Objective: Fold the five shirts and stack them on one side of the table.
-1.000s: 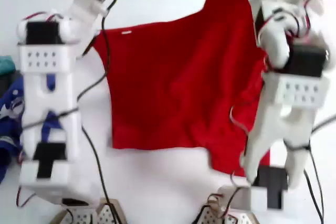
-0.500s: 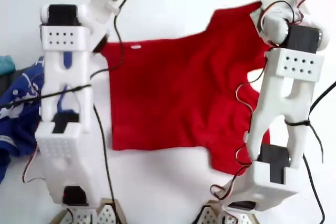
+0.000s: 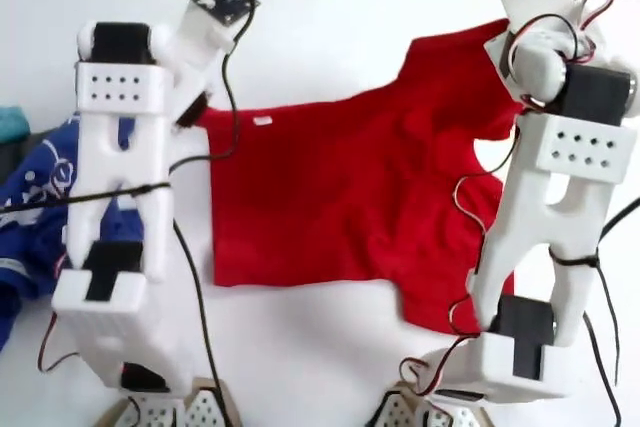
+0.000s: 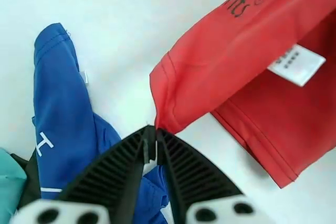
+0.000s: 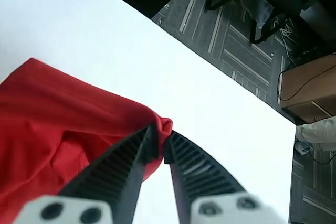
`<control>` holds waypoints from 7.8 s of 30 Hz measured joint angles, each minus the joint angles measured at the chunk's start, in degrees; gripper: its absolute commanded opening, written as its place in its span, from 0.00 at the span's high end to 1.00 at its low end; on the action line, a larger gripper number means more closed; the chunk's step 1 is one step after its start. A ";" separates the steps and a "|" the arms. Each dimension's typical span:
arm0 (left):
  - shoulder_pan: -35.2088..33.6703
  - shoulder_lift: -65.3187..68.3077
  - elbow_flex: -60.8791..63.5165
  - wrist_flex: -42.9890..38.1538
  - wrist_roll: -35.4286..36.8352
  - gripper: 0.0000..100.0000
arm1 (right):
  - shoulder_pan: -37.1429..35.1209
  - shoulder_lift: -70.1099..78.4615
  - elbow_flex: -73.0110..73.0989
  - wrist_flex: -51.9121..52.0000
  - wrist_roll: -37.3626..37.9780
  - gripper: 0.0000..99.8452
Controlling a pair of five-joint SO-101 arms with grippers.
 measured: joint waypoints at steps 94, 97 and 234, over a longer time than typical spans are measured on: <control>-2.73 -32.62 67.25 -15.56 -2.02 0.98 | 1.58 -11.96 43.25 -1.93 0.26 0.98; -2.73 -33.41 69.89 -15.56 -2.02 0.98 | 1.58 -20.40 58.90 -8.26 1.76 0.98; 5.19 26.55 -7.82 0.26 13.80 0.97 | 0.09 32.62 -1.58 9.93 -2.46 0.98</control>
